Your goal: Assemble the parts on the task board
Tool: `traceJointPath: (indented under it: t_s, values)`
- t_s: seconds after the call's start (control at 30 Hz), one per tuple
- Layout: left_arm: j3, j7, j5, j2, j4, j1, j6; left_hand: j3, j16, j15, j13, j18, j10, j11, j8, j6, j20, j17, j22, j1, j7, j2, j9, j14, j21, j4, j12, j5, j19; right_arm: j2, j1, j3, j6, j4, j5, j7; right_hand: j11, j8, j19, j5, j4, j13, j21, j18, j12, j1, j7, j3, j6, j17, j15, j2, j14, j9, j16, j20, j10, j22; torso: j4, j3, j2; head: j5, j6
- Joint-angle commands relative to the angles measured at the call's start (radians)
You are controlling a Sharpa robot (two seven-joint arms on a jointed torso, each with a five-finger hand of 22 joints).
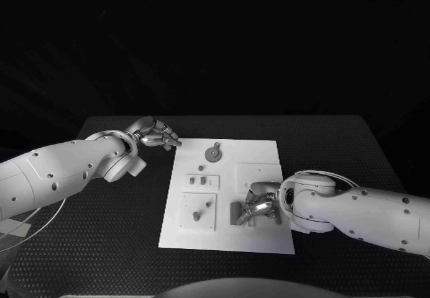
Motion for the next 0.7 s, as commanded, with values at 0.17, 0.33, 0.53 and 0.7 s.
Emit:
traceJointPath:
  t_s: [0.17, 0.33, 0.53, 0.7]
  values:
    - [0.0, 0.006, 0.005, 0.003, 0.001, 0.001, 0.011, 0.0, -0.006, -0.001, 0.0, 0.015, 0.007, 0.002, 0.005, 0.0, 0.0, 0.002, -0.001, -0.009, 0.0, 0.001, -0.002, 0.005, 0.0, 0.008, -0.006, -0.003, 0.002, -0.005, -0.002, 0.0, 0.008, -0.009, 0.073, 0.012, 0.001, -0.007, 0.003, 0.002, 0.009, -0.001, 0.003, 0.044, 0.003, 0.012, 0.001, 0.01, 0.006, -0.006, -0.005, -0.052, -0.004, -0.002, 0.002, 0.002, 0.005, 0.014, 0.0004, 0.0002, 0.0, 0.001, 0.001]
    - [0.0, 0.006, 0.005, 0.003, -0.001, 0.001, 0.011, 0.0, -0.007, -0.001, 0.0, 0.015, 0.007, 0.002, 0.005, 0.0, 0.0, 0.002, -0.001, -0.009, 0.0, 0.001, -0.002, 0.005, 0.0, 0.008, -0.006, -0.003, 0.002, -0.01, -0.002, 0.0, 0.018, -0.005, 0.134, 0.017, 0.001, -0.009, 0.005, 0.002, 0.028, -0.001, 0.002, 0.044, 0.003, 0.016, 0.001, 0.023, 0.006, -0.009, -0.005, -0.08, -0.004, -0.002, 0.002, 0.002, 0.005, 0.013, 0.0004, -0.0001, 0.0, 0.001, 0.0]
    - [0.0, 0.003, 0.005, 0.002, 0.0, 0.001, 0.013, 0.0, -0.007, -0.001, 0.0, 0.015, 0.007, 0.002, 0.005, 0.0, 0.0, 0.003, -0.001, -0.009, 0.0, 0.001, -0.002, 0.005, 0.0, 0.008, -0.006, -0.003, 0.002, -0.019, -0.002, 0.0, -0.008, 0.003, 0.111, 0.011, 0.001, -0.01, 0.006, 0.003, 0.037, -0.001, 0.001, 0.044, 0.003, 0.018, 0.001, 0.027, 0.006, -0.009, -0.005, -0.087, -0.003, -0.001, 0.003, 0.001, 0.005, 0.013, 0.0001, 0.0, 0.0, 0.001, -0.001]
    - [0.0, 0.003, 0.005, 0.001, 0.0, 0.001, 0.012, 0.0, -0.008, -0.001, 0.0, 0.015, 0.007, 0.002, 0.005, 0.0, 0.0, 0.004, -0.002, -0.01, 0.0, 0.002, -0.002, 0.005, 0.001, 0.009, -0.006, -0.003, 0.002, -0.019, -0.002, 0.0, -0.021, 0.005, 0.102, 0.01, 0.001, -0.01, 0.007, 0.002, 0.04, -0.001, 0.002, 0.044, 0.003, 0.019, 0.001, 0.028, 0.007, -0.009, -0.005, -0.084, -0.003, 0.0, 0.003, 0.001, 0.005, 0.013, 0.0002, -0.0001, 0.0, 0.001, 0.0]
